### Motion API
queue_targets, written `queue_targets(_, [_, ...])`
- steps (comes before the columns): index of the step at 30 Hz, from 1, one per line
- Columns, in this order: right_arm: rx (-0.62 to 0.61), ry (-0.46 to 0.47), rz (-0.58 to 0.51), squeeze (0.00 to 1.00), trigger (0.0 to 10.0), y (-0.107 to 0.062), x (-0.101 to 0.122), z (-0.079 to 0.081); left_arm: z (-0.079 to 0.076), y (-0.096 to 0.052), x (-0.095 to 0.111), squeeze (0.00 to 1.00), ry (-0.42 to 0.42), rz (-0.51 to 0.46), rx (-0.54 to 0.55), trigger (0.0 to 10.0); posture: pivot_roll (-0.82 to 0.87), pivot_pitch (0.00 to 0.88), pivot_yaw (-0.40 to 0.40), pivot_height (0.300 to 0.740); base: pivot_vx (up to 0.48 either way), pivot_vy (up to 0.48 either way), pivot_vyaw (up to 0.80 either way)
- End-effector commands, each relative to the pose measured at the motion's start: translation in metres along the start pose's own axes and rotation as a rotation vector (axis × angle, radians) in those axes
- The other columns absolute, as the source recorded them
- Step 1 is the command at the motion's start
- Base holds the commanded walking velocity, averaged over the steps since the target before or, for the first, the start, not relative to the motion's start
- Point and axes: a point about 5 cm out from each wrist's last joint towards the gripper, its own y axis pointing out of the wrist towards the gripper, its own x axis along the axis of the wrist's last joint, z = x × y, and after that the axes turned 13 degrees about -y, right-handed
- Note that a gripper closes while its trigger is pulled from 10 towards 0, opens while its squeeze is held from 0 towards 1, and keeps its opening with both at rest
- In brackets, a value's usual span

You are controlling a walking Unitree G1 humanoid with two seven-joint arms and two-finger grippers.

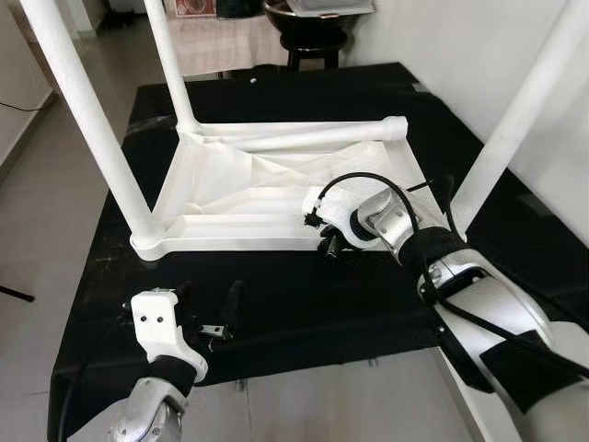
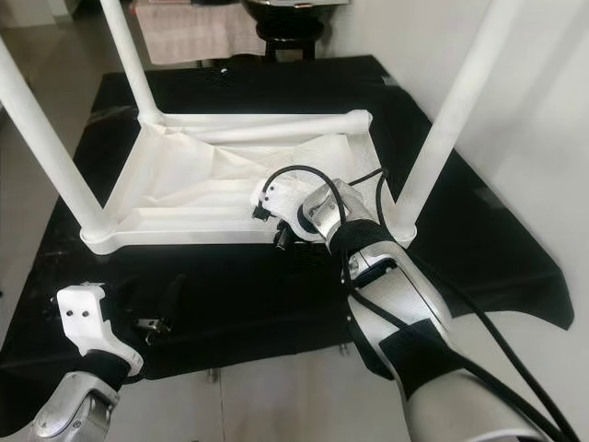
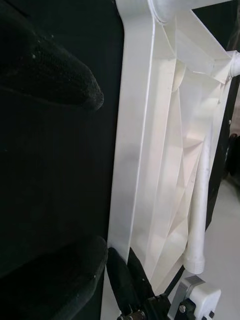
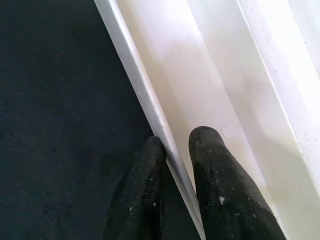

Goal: Building children table

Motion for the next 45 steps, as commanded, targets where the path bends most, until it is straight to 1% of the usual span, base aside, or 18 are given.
queue_targets(1, [0.036,0.078,0.009,0.0,0.0,0.008,-0.009,0.01,0.002,-0.001,-0.004,0.0,-0.005,0.026,0.011,10.0,-0.02,0.105,-0.022,0.74,0.0,0.0,0.0])
queue_targets(4, [0.044,0.085,0.004,0.0,0.0,0.009,-0.008,0.011,0.003,-0.001,-0.004,0.0,-0.004,0.027,0.011,10.0,-0.02,0.1,-0.021,0.74,0.0,0.0,0.0])
queue_targets(6, [0.048,0.129,-0.036,0.0,0.0,0.007,-0.002,0.01,0.003,0.0,-0.004,0.0,-0.003,0.027,0.011,10.0,-0.02,0.096,-0.021,0.74,0.0,0.0,0.0])
queue_targets(10, [0.054,0.156,-0.07,0.0,0.0,0.006,0.002,0.009,0.003,0.0,-0.005,0.0,-0.004,0.027,0.011,10.0,-0.02,0.095,-0.022,0.74,0.0,0.0,0.0])
queue_targets(14, [0.135,0.219,-0.176,0.0,0.0,0.004,0.02,0.012,0.003,0.0,-0.004,0.0,-0.005,0.025,0.01,10.0,-0.03,0.096,-0.02,0.74,0.0,0.0,0.0])
queue_targets(15, [0.169,0.233,-0.211,0.0,0.0,0.004,0.028,0.016,0.003,0.001,-0.004,0.0,-0.005,0.025,0.01,10.0,-0.03,0.096,-0.019,0.74,0.0,0.0,0.0])
queue_targets(17, [0.192,0.241,-0.233,0.0,0.0,0.004,0.033,0.018,0.003,0.001,-0.004,0.0,-0.006,0.025,0.01,10.0,-0.03,0.097,-0.019,0.74,0.0,0.0,0.0])
queue_targets(19, [0.26,0.265,-0.299,0.0,0.0,0.003,0.05,0.028,0.003,0.001,-0.004,0.0,-0.006,0.023,0.01,10.0,-0.03,0.098,-0.018,0.74,0.0,0.0,0.0])
queue_targets(20, [0.26,0.265,-0.299,0.0,0.0,0.003,0.05,0.028,0.003,0.001,-0.004,0.0,-0.006,0.023,0.01,10.0,-0.03,0.098,-0.018,0.74,0.0,0.0,0.0])
queue_targets(22, [0.292,0.272,-0.34,0.0,0.0,0.004,0.063,0.039,0.003,0.001,-0.003,0.0,-0.006,0.023,0.01,10.0,-0.02,0.103,-0.014,0.74,0.0,0.0,0.0])
queue_targets(27, [0.294,0.301,-0.377,0.0,0.0,0.007,0.071,0.047,0.004,0.001,-0.002,0.0,-0.003,0.025,0.009,10.0,-0.01,0.102,-0.012,0.74,0.0,0.0,0.0])
queue_targets(29, [0.254,0.381,-0.405,0.0,0.0,0.013,0.078,0.05,0.004,0.001,-0.002,0.0,0.006,0.026,0.011,10.0,0.0,0.102,-0.011,0.74,0.0,0.0,0.0])
queue_targets(32, [0.1,0.502,-0.403,0.0,0.0,0.019,0.085,0.047,0.004,-0.001,-0.001,0.0,0.011,0.022,0.019,10.0,0.02,0.108,-0.015,0.74,0.0,0.0,0.0])
queue_targets(34, [0.058,0.529,-0.404,0.0,0.0,0.018,0.086,0.046,0.004,-0.001,-0.001,0.0,0.012,0.022,0.019,10.0,0.02,0.108,-0.015,0.74,0.0,0.0,0.0])
queue_targets(36, [-0.053,0.554,-0.381,0.0,0.0,0.018,0.087,0.04,0.004,-0.002,0.0,0.0,0.012,0.022,0.019,10.0,0.02,0.11,-0.016,0.74,0.0,0.0,0.0])
queue_targets(38, [-0.083,0.561,-0.373,0.0,0.0,0.018,0.088,0.038,0.004,-0.002,0.0,0.0,0.013,0.022,0.019,10.0,0.02,0.11,-0.016,0.74,0.0,0.0,0.0])
queue_targets(42, [-0.274,0.644,-0.309,0.0,0.0,0.018,0.079,0.026,0.003,-0.003,-0.001,0.0,0.015,0.027,0.018,10.0,0.03,0.113,-0.015,0.74,0.0,0.0,0.0])
queue_targets(45, [-0.358,0.73,-0.291,0.0,0.0,0.018,0.076,0.021,0.003,-0.003,-0.001,0.0,0.015,0.029,0.019,10.0,0.03,0.116,-0.017,0.74,0.0,0.0,0.0])
